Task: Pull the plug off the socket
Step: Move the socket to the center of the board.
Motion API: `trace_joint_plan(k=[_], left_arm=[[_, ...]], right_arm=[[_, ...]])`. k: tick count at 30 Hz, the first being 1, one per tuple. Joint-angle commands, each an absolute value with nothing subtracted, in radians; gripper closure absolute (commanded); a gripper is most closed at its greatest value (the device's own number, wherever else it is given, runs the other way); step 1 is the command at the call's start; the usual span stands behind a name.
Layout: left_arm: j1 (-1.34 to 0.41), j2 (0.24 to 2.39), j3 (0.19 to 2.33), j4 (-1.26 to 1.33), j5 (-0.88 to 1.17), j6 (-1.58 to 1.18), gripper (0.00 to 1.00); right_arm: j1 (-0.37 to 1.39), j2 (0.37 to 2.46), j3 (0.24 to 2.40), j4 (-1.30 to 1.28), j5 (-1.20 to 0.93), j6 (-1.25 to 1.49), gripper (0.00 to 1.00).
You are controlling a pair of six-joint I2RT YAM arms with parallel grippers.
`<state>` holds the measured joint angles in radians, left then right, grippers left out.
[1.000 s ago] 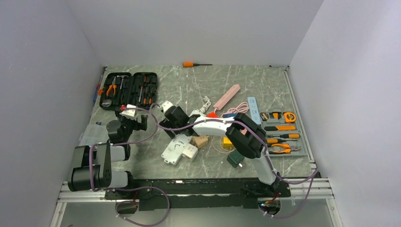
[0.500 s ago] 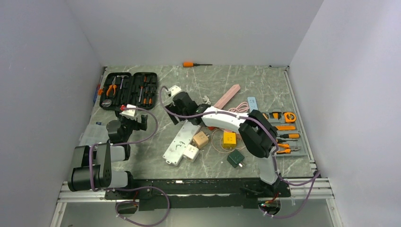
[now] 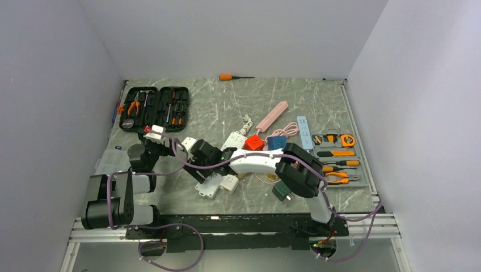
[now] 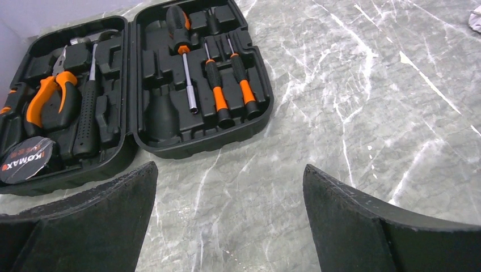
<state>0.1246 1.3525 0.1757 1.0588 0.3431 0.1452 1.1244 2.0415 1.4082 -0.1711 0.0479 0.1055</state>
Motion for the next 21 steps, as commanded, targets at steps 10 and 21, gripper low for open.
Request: trace_joint_plan(k=[10, 21], left_arm=[[0.122, 1.347, 0.199, 1.117, 0.362, 0.136, 0.01], [0.122, 1.348, 0.199, 1.117, 0.362, 0.136, 0.01]], right_arm=[[1.149, 1.87, 1.148, -0.222, 0.169, 0.164, 0.34], [1.063, 1.69, 1.108, -0.257, 0.277, 0.271, 0.35]])
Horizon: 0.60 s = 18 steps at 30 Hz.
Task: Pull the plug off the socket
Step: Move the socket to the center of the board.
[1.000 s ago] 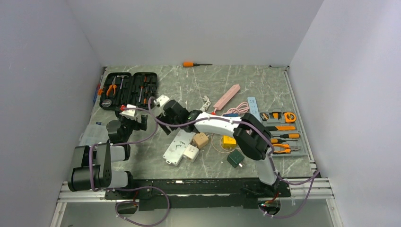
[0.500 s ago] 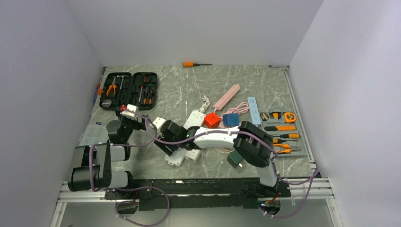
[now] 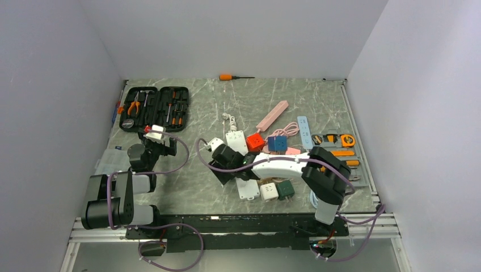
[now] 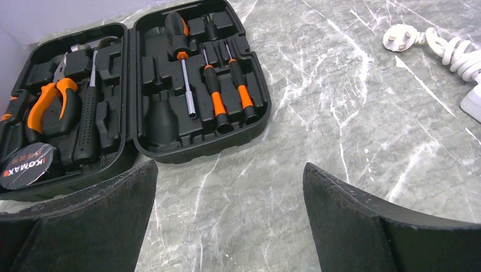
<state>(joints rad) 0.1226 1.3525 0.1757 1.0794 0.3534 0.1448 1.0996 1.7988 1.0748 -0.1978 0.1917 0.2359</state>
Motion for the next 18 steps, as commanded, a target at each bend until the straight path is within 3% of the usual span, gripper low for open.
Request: trace_joint_plan(k=[1, 3, 5, 9, 18], left_arm=[[0.122, 1.347, 0.197, 1.117, 0.362, 0.136, 0.01], [0.123, 1.347, 0.198, 1.117, 0.362, 0.136, 0.01], [0.122, 1.347, 0.198, 1.116, 0.362, 0.136, 0.01], [0.122, 1.347, 0.199, 1.117, 0.361, 0.136, 0.01], [0.123, 1.347, 0.199, 1.117, 0.361, 0.136, 0.01]], right_arm=[[1.046, 1.675, 1.131, -0.265, 0.296, 0.283, 0.32], [0.986, 1.638, 1.166, -0.256, 0.316, 0.312, 0.22], [0.896, 1.622, 1.208, -0.265, 0.327, 0.345, 0.18], [0.692, 1.647, 1.317, -0.381, 0.391, 0.391, 0.17], [0.351, 1.75, 1.392, -0.324, 0.436, 0.362, 0.16]])
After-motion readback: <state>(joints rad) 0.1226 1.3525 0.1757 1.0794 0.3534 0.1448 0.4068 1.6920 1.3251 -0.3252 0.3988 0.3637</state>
